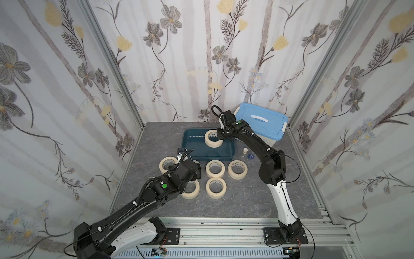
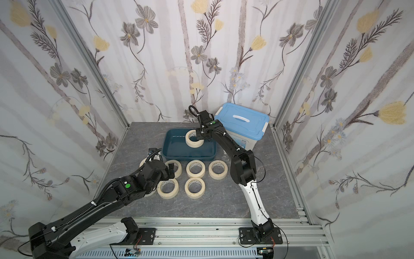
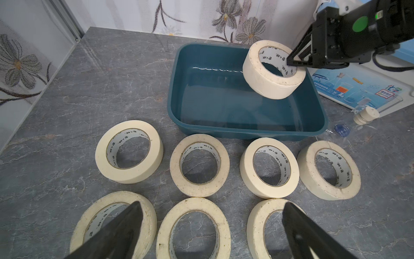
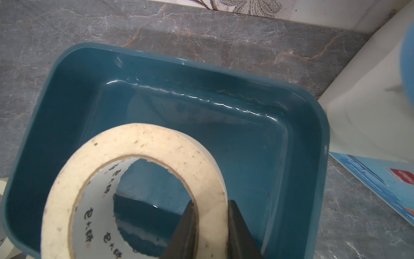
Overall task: Take out the art tape in the storage box
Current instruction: Pick up the art tape from the storage box, then place the art tape at the center of the board.
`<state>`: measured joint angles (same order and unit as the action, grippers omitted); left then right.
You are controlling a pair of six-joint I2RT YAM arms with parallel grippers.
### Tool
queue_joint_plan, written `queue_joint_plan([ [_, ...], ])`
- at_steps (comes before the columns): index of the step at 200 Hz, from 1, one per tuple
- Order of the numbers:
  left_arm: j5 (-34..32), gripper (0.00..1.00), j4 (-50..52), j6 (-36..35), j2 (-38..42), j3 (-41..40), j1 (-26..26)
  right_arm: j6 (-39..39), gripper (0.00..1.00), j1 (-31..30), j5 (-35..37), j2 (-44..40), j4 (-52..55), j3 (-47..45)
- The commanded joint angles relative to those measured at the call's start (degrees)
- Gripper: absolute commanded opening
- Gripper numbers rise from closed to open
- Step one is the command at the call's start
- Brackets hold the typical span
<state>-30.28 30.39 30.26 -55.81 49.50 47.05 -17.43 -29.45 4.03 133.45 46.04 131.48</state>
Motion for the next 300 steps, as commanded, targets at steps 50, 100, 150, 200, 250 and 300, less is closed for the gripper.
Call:
queue_joint_plan([
  [50, 1.0, 1.0, -3.9, -2.7, 4.2, -1.9, -1.5, 2.9, 0.21, -0.5, -1.2, -14.3, -0.8, -14.8],
  [100, 0.9, 1.0, -5.4, -3.7, 5.1, -2.4, -2.2, 4.2, 0.21, -0.5, -1.3, -26.3, -1.8, -28.9],
  [150, 0.5, 1.0, -7.4, -4.2, 5.1, -3.4, -3.2, 4.5, 0.21, -0.4, -1.7, -37.9, -2.3, -43.4],
  [200, -1.1, 1.0, -11.0, -4.5, 5.6, -4.7, -4.3, 3.0, 0.22, -0.4, -2.2, -48.9, -2.6, -54.7],
  [250, -3.4, 1.0, -14.4, -5.2, 5.9, -5.3, -5.0, 1.5, 0.22, -0.5, -2.8, -58.0, -2.5, -65.2],
  [300, -4.3, 1.0, -15.8, -5.8, 5.4, -5.5, -5.7, -0.4, 0.22, -0.4, -4.5, -62.7, -2.2, -73.2],
])
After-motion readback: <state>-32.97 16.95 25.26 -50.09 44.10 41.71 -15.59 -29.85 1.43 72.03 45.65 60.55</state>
